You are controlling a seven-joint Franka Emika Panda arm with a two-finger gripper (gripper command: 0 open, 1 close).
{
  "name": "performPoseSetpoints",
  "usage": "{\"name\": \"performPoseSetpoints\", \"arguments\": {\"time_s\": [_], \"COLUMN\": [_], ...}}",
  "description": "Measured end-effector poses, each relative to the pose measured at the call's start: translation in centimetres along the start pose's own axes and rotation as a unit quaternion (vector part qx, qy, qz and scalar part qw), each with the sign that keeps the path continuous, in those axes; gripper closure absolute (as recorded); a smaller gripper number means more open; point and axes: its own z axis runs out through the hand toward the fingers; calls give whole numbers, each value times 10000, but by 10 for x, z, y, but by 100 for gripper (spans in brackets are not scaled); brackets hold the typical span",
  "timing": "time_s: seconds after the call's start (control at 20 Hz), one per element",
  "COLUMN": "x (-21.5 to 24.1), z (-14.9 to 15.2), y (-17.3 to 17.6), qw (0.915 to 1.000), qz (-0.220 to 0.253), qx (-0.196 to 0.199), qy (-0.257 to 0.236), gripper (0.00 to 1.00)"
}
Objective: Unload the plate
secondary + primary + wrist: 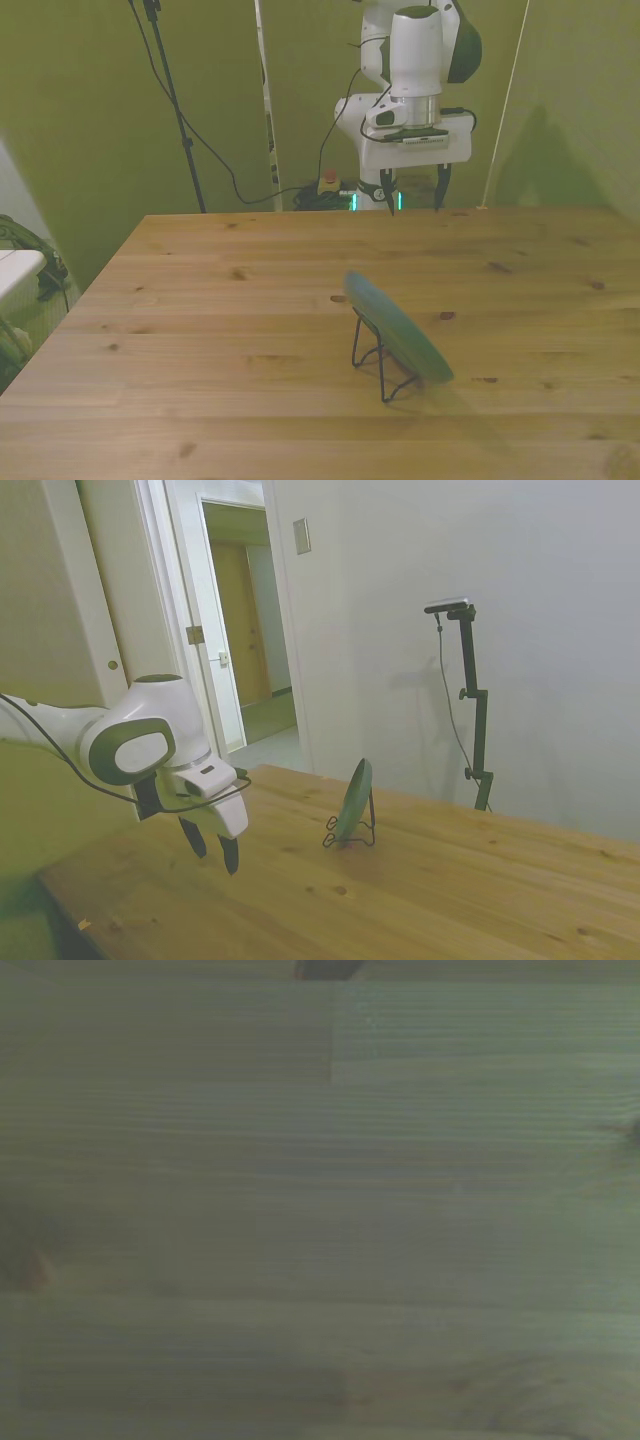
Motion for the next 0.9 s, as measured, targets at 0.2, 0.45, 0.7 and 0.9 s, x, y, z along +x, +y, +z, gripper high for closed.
{"name": "performPoseSetpoints", "arguments": {"time_s": [0.2,0.45,0.7,0.9], "x": [8,51,103,149], "z": [-5,-32,-52,-58], "y": [0,-10,-36,-55], "qw": [10000,9991,9968,9937], "qz": [41,163,432,717], "qx": [36,90,182,231], "qy": [53,387,649,826], "gripper": [0,0,0,0]}}
